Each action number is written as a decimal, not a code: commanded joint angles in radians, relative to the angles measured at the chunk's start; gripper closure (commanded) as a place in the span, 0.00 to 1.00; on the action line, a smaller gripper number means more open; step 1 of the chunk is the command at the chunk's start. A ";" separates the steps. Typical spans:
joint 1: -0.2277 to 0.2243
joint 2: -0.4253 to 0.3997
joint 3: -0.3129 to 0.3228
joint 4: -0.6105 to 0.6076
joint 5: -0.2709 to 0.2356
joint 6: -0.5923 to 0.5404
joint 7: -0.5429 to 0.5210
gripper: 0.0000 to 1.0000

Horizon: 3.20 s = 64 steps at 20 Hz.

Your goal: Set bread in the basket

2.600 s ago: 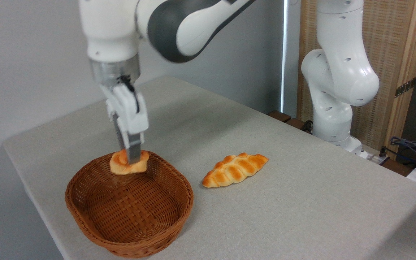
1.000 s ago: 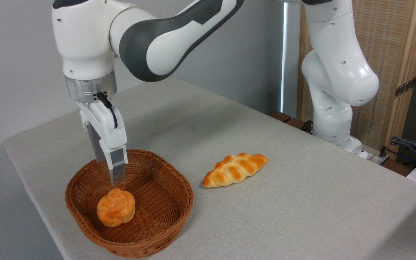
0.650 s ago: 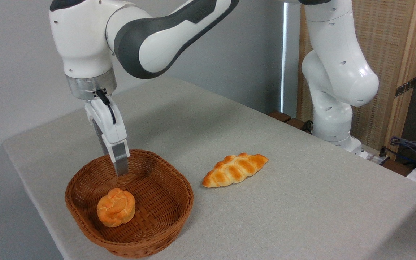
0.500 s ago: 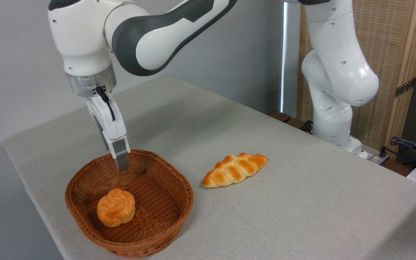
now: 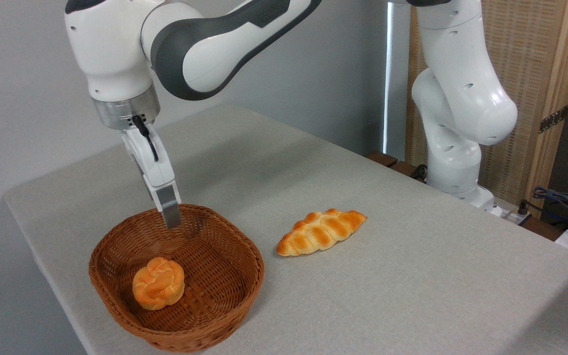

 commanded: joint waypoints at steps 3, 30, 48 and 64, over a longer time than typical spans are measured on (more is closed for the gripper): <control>0.008 -0.035 0.011 0.006 -0.007 -0.037 0.000 0.00; 0.011 -0.094 0.176 0.087 0.080 -0.095 -0.003 0.00; 0.010 -0.139 0.219 0.086 0.097 -0.178 0.020 0.00; 0.008 -0.266 0.197 -0.022 0.114 -0.211 -0.018 0.00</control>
